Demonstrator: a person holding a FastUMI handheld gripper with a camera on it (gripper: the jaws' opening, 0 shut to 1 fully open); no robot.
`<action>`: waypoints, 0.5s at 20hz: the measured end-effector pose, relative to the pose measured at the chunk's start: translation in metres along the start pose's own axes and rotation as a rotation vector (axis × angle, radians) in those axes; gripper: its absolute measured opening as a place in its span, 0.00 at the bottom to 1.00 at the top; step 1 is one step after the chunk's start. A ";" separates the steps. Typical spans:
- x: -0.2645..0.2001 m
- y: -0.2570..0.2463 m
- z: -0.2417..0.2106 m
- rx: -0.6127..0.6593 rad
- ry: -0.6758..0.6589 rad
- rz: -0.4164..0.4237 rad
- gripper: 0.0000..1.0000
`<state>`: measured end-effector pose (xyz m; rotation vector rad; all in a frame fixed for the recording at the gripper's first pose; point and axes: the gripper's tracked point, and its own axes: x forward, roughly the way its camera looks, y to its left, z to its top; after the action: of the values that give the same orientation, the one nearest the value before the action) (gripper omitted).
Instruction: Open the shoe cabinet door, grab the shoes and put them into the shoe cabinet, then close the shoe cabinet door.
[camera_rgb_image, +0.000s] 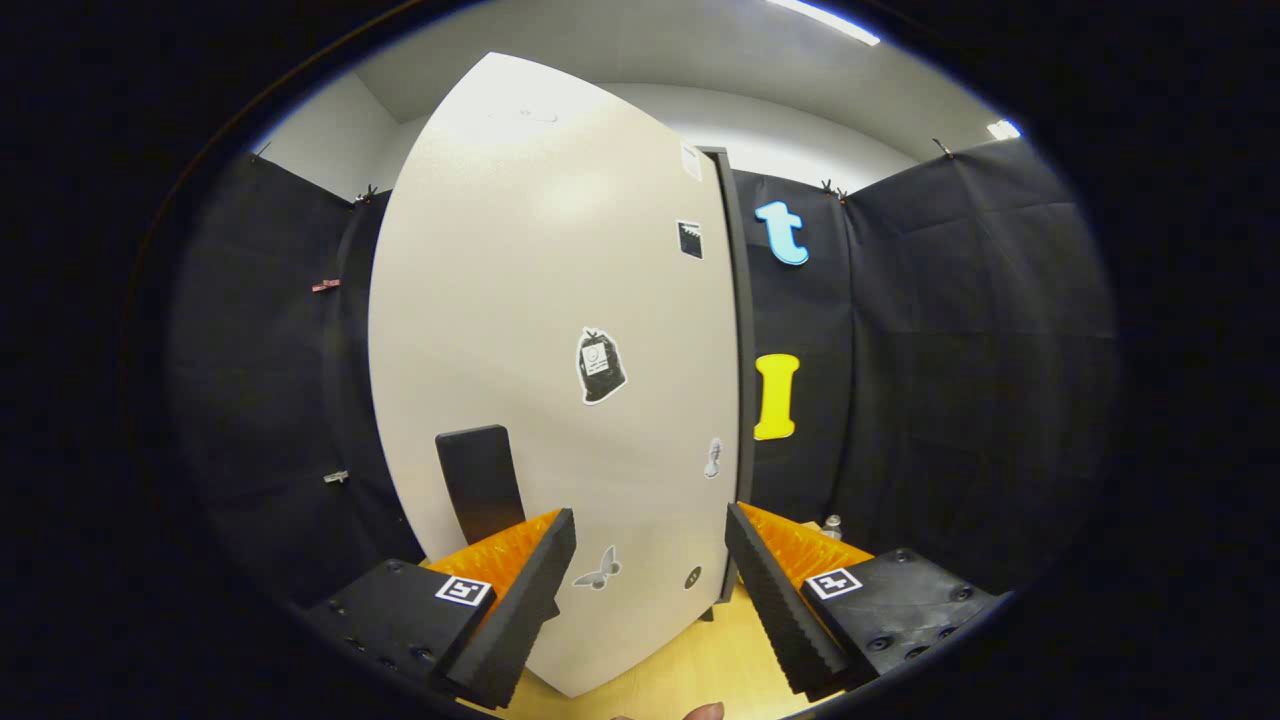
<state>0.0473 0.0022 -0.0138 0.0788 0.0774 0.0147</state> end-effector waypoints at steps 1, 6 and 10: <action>0.004 0.011 -0.002 0.010 0.006 0.020 0.98; 0.010 0.043 0.002 -0.004 0.003 0.069 0.99; 0.005 0.036 0.016 -0.032 -0.039 0.055 0.99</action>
<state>0.0533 0.0374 0.0045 0.0497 0.0362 0.0694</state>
